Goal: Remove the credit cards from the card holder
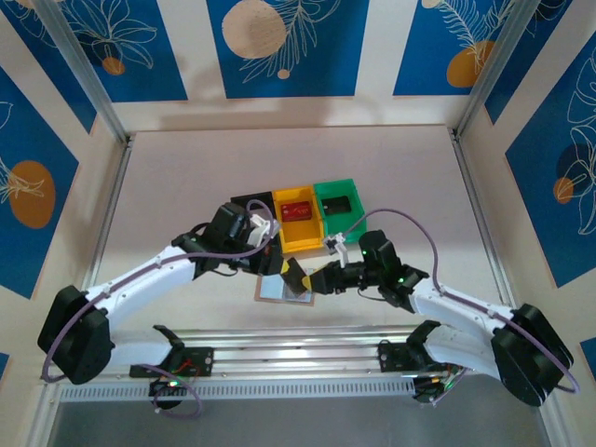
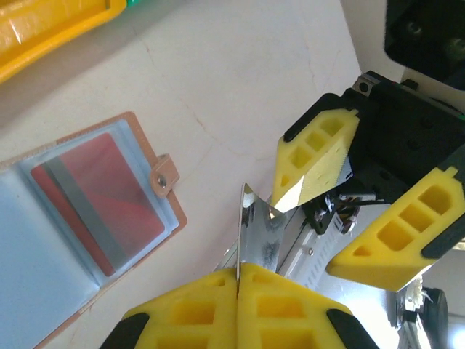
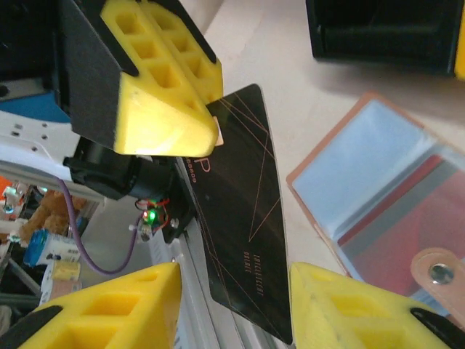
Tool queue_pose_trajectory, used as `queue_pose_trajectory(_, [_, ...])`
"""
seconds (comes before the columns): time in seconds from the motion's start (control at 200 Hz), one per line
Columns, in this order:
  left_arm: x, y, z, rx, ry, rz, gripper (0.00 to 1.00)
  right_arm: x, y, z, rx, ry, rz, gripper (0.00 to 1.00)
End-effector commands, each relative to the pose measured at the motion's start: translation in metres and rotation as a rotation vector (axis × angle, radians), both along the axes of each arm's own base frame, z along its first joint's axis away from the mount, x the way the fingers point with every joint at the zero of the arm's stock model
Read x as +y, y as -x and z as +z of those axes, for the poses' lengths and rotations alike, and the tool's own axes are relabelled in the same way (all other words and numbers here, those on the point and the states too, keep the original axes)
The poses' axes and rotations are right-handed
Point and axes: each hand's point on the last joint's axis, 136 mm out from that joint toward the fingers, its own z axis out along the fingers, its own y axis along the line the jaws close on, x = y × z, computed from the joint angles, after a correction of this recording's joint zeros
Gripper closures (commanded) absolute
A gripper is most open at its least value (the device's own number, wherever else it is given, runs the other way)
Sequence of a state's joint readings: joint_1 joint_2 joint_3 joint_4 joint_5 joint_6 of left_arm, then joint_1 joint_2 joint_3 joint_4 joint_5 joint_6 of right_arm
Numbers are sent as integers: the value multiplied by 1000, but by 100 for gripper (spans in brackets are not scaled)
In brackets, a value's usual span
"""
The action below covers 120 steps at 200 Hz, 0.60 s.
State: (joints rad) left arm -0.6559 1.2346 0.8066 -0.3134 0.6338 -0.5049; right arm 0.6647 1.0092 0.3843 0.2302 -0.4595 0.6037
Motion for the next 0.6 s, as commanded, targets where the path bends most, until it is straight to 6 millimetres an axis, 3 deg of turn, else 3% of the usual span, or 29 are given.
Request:
queue_pose_trajectory(0.0, [7, -12, 12, -63, 8, 63, 100, -14, -2, 0, -12, -6, -52, 55])
queue_pose_trajectory(0.185, [8, -15, 25, -99, 33, 87, 100, -38, -13, 3, -18, -49, -177, 45])
queue_pose_trajectory(0.385, [12, -19, 54, -216, 129, 133, 100, -45, -10, 12, -5, -115, -197, 42])
queue_pose_trajectory(0.595, [14, -27, 50, -208, 110, 182, 100, -50, -11, 15, 6, -150, -233, 35])
